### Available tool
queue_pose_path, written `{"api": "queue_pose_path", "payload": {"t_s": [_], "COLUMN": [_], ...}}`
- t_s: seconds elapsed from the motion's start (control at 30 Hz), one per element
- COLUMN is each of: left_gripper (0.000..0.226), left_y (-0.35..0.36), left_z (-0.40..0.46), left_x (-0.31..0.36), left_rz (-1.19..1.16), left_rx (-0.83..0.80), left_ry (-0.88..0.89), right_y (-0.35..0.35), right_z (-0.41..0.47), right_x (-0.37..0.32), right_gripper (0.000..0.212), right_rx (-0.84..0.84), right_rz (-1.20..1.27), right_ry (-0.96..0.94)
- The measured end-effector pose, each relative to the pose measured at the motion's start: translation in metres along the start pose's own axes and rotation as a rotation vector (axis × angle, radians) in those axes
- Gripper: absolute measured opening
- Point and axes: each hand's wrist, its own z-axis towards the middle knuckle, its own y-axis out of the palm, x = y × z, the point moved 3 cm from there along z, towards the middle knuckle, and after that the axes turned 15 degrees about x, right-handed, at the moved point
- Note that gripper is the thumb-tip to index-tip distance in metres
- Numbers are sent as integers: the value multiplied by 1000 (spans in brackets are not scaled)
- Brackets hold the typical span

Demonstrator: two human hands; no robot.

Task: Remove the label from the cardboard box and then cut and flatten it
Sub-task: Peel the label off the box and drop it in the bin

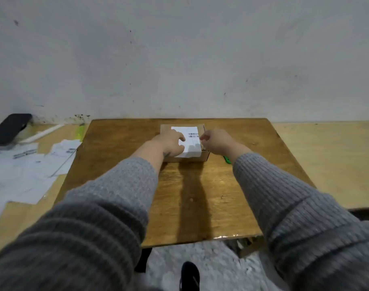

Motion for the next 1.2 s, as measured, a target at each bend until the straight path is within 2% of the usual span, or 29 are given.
{"api": "queue_pose_path", "payload": {"t_s": [0.13, 0.27, 0.37, 0.47, 0.57, 0.77, 0.93, 1.1, 1.2], "left_gripper": [50, 80, 104, 117, 126, 120, 117, 118, 118], "left_y": [16, 33, 49, 65, 76, 81, 83, 83, 84], "left_z": [19, 46, 61, 69, 69, 68, 69, 69, 69], "left_x": [-6, -10, -15, -24, -29, -29, -29, -30, -29], "left_rz": [26, 112, 165, 243, 311, 328, 338, 339, 336], "left_rx": [33, 84, 42, 19, 87, 186, 208, 213, 207], "left_ry": [-10, 44, 33, 8, 13, 34, 39, 33, 29], "right_y": [15, 28, 43, 58, 69, 78, 79, 76, 76], "right_z": [26, 63, 87, 101, 109, 118, 123, 116, 107], "right_x": [15, 22, 30, 37, 43, 44, 39, 30, 30], "right_gripper": [32, 31, 28, 28, 30, 22, 15, 23, 22], "right_rx": [-17, 14, 38, 47, 134, 231, 241, 319, 327], "right_rz": [-3, -9, -9, 1, 32, 81, 86, -95, -55], "right_ry": [20, -31, -94, -131, -136, -84, -5, -129, -109]}}
